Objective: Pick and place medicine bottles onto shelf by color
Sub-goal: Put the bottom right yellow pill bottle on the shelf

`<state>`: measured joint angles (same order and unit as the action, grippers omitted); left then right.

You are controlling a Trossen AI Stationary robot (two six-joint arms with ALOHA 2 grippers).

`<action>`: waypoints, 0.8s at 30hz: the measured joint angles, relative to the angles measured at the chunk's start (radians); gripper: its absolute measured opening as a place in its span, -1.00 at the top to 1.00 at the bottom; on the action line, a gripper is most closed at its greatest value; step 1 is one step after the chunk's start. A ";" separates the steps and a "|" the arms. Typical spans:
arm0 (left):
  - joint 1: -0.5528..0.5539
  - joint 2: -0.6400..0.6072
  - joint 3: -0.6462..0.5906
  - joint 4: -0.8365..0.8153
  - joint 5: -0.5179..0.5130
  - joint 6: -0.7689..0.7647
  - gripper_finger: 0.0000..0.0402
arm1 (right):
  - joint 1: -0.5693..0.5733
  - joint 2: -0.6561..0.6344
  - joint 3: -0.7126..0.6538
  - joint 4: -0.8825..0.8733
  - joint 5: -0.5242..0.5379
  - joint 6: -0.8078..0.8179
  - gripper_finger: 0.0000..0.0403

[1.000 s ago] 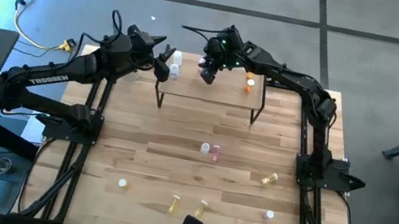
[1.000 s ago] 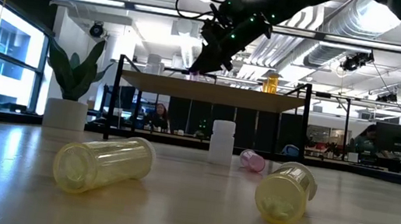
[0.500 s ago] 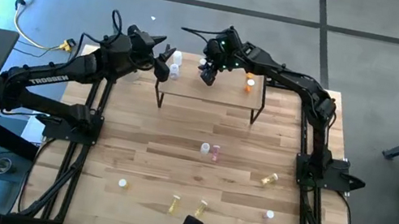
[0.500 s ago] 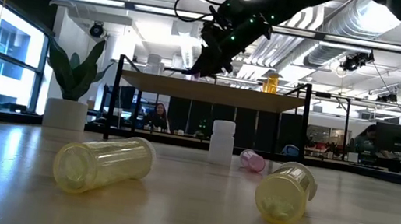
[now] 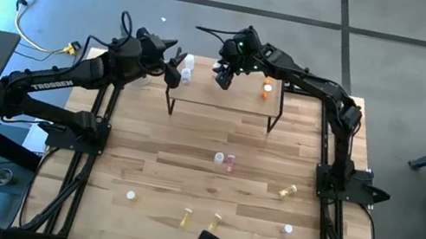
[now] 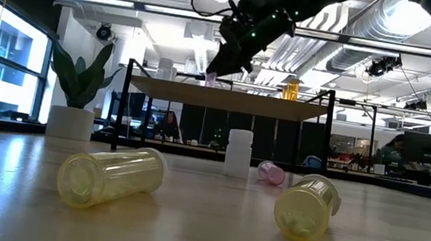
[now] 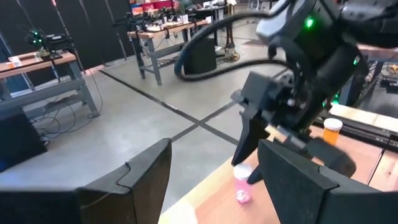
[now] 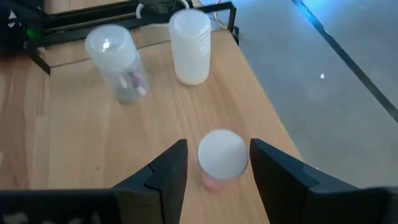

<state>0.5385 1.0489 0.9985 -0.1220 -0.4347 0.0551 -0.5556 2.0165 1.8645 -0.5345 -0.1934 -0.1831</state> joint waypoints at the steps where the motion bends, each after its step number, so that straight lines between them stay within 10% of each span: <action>1: 0.000 0.000 0.000 -0.006 0.000 0.000 -0.13 | 0.000 -0.005 0.000 -0.002 0.000 -0.001 0.18; 24: -0.176 0.000 0.000 -0.108 0.018 -0.220 -0.13 | 0.025 -0.231 0.001 -0.140 0.009 0.048 0.18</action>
<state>0.3628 1.0489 0.9981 -0.2301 -0.4171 -0.1654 -0.5309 1.7856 1.8652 -0.6750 -0.1843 -0.1353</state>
